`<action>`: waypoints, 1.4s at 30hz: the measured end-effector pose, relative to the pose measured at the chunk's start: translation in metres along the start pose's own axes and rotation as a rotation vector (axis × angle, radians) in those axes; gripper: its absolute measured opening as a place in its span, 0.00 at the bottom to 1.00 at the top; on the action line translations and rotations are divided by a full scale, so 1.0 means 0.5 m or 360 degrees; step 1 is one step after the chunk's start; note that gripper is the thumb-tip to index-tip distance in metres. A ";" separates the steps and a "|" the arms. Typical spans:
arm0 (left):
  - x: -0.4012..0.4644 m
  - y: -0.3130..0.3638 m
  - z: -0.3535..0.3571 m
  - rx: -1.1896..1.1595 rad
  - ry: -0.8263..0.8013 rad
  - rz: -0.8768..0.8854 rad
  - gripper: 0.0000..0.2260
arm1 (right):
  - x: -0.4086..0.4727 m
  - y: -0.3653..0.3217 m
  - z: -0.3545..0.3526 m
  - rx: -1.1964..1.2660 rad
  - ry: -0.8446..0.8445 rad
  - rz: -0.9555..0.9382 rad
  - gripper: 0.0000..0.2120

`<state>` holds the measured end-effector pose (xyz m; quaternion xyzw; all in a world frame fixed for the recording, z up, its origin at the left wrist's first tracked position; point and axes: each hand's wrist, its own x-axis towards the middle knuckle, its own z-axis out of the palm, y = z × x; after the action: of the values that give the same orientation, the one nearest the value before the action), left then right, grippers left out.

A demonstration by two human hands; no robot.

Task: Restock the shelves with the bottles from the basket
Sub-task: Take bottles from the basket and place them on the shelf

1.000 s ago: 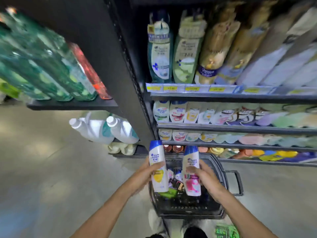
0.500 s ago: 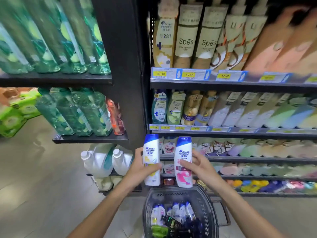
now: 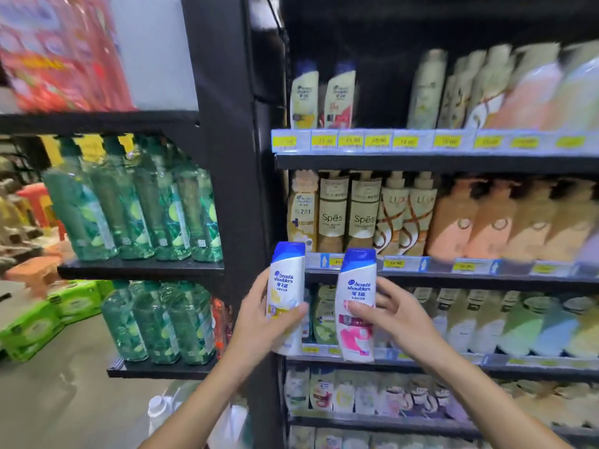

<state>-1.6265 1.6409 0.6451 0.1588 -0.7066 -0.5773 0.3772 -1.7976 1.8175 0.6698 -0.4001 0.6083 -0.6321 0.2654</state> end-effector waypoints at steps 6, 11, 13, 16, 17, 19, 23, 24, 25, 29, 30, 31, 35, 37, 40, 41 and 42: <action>0.085 0.143 0.035 0.0286 -0.0070 0.0226 0.30 | 0.059 -0.148 -0.068 -0.0102 -0.0072 -0.0282 0.20; 0.158 0.257 0.065 0.0473 -0.0020 0.0434 0.29 | 0.109 -0.246 -0.125 -0.0124 -0.0064 -0.0500 0.17; 0.186 0.299 0.077 0.0494 0.0038 0.0496 0.28 | 0.128 -0.278 -0.147 -0.0105 -0.0031 -0.0616 0.18; 0.223 0.350 0.092 0.0509 0.0103 0.0541 0.28 | 0.153 -0.326 -0.175 -0.0077 -0.0035 -0.0741 0.20; 0.233 0.363 0.096 0.0517 0.0111 0.0557 0.28 | 0.160 -0.340 -0.182 -0.0062 -0.0062 -0.0760 0.20; 0.250 0.387 0.104 0.0560 0.0149 0.0610 0.28 | 0.170 -0.367 -0.195 -0.0069 -0.0119 -0.0775 0.21; 0.280 0.435 0.111 0.0656 0.0238 0.0738 0.28 | 0.187 -0.404 -0.206 -0.0174 -0.0129 -0.0838 0.20; 0.291 0.444 0.111 0.0674 0.0249 0.0761 0.28 | 0.190 -0.409 -0.206 -0.0197 -0.0114 -0.0860 0.20; 0.303 0.452 0.110 0.0696 0.0251 0.0773 0.28 | 0.192 -0.411 -0.207 -0.0212 -0.0097 -0.0880 0.20; 0.363 0.479 0.102 0.0749 0.0327 0.0794 0.28 | 0.201 -0.425 -0.199 -0.0218 -0.0018 -0.0945 0.19; 0.378 0.484 0.101 0.0744 0.0348 0.0780 0.28 | 0.202 -0.428 -0.197 -0.0216 -0.0008 -0.0958 0.19; 0.395 0.487 0.099 0.0736 0.0368 0.0768 0.28 | 0.205 -0.431 -0.194 -0.0215 0.0007 -0.0972 0.18; 0.463 0.480 0.095 0.0753 0.0449 0.0761 0.29 | 0.209 -0.439 -0.187 -0.0164 0.0058 -0.1011 0.19; 0.492 0.471 0.095 0.0758 0.0492 0.0735 0.29 | 0.210 -0.444 -0.184 -0.0163 0.0081 -0.1016 0.18; 0.532 0.456 0.095 0.0788 0.0530 0.0629 0.28 | 0.213 -0.445 -0.184 -0.0203 0.0099 -0.1018 0.17; 0.544 0.451 0.095 0.0800 0.0531 0.0579 0.29 | 0.214 -0.443 -0.186 -0.0220 0.0105 -0.1021 0.17; 0.557 0.445 0.095 0.0816 0.0529 0.0528 0.29 | 0.215 -0.442 -0.189 -0.0238 0.0113 -0.1025 0.17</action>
<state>-1.7985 1.5532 0.9484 0.2230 -0.7738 -0.2780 0.5236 -1.9007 1.8081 0.9119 -0.5679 0.5041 -0.6507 0.0006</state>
